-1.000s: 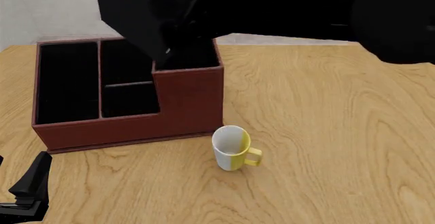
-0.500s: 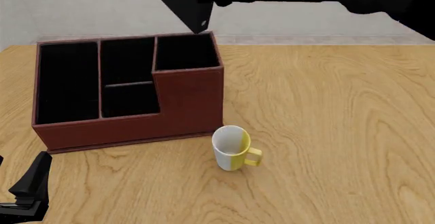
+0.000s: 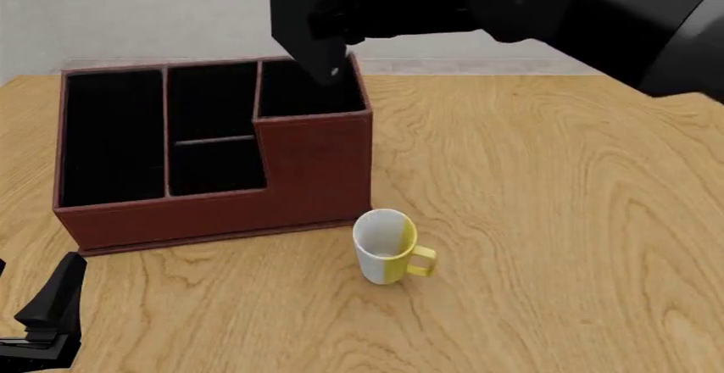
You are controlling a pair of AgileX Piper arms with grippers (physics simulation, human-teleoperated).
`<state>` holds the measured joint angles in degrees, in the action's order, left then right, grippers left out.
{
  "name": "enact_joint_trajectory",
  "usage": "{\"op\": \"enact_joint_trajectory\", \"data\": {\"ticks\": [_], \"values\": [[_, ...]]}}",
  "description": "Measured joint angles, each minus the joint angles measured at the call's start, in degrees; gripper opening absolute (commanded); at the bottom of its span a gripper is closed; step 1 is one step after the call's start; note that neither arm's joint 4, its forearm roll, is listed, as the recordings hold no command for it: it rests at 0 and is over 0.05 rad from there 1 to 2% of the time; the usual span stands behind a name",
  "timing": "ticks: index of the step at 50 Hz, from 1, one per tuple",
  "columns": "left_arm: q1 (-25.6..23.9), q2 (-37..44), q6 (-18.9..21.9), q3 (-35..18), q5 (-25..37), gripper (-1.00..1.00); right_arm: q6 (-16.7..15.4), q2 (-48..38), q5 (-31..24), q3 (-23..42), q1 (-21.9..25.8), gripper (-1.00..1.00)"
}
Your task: Pick up the book and place it in the right compartment of the caddy.
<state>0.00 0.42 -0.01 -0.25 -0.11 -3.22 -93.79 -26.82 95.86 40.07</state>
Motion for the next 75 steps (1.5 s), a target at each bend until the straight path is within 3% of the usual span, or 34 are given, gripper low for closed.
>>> {"op": "enact_joint_trajectory", "data": {"ticks": [39, 58, 75], "values": [[0.00, 0.00, 0.00, 0.00, 0.00, 1.00, -1.06, -12.47, -8.89, 13.98, -1.45, -1.00], [0.00, 0.00, 0.00, 0.00, 0.00, 1.00, -0.93, -19.37, -16.99, 23.66, -1.13, -1.00], [0.00, 0.00, 0.00, 0.00, 0.00, 1.00, -2.11, -23.29, -20.91, 28.32, -1.90, -1.00]]}}
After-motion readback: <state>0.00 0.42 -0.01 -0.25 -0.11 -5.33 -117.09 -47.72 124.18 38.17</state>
